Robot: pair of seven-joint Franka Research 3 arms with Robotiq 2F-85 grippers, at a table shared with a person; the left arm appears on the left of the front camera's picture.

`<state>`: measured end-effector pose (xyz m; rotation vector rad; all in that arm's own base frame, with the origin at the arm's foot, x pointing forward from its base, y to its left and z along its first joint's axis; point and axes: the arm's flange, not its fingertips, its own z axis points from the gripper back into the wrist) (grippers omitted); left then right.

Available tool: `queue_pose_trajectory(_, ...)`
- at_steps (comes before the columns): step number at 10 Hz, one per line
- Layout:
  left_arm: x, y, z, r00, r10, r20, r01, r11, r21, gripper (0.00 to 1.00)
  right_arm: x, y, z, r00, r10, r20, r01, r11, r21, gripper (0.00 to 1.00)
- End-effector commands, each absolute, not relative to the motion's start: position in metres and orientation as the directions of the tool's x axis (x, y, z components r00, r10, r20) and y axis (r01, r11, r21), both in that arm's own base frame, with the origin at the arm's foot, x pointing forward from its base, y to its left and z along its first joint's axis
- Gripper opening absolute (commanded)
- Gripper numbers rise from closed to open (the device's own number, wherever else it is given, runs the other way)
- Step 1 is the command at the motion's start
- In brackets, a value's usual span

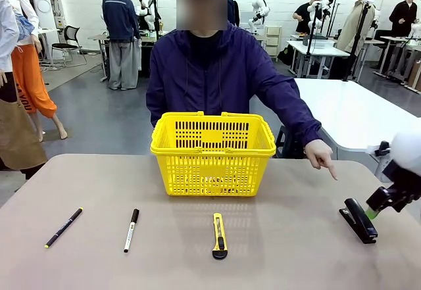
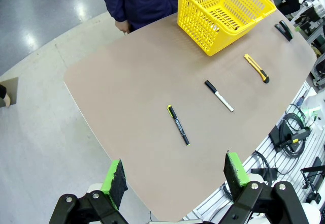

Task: Place the items the person wants into the basket.
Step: Pick up the item the person points to and place it in the Market Basket.

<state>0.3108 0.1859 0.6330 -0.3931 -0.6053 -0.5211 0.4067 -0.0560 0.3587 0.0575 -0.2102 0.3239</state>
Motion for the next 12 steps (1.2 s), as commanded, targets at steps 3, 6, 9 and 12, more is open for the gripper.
queue_pose_trajectory(3, 0.310, 0.187, 0.633, 0.691, -0.344, 0.636, 0.578, 0.790, -0.201, 1.00, 0.379, -0.021, 0.327, 0.936, 0.283, 0.209, -0.279, 0.959, -0.051, 1.00)
queue_pose_trajectory(6, 0.310, 0.187, 0.633, 0.691, -0.344, 0.636, 0.578, 0.790, -0.201, 1.00, 0.382, -0.018, 0.327, 0.940, 0.252, 0.228, -0.244, 0.968, -0.066, 1.00)
queue_pose_trajectory(9, 0.310, 0.187, 0.633, 0.691, -0.344, 0.636, 0.578, 0.790, -0.201, 1.00, 0.420, -0.024, 0.340, 0.936, 0.284, 0.206, -0.285, 0.958, -0.029, 1.00)
queue_pose_trajectory(12, 0.310, 0.187, 0.633, 0.691, -0.344, 0.636, 0.578, 0.790, -0.201, 1.00, 0.420, -0.024, 0.340, 0.936, 0.284, 0.206, -0.285, 0.958, -0.029, 1.00)
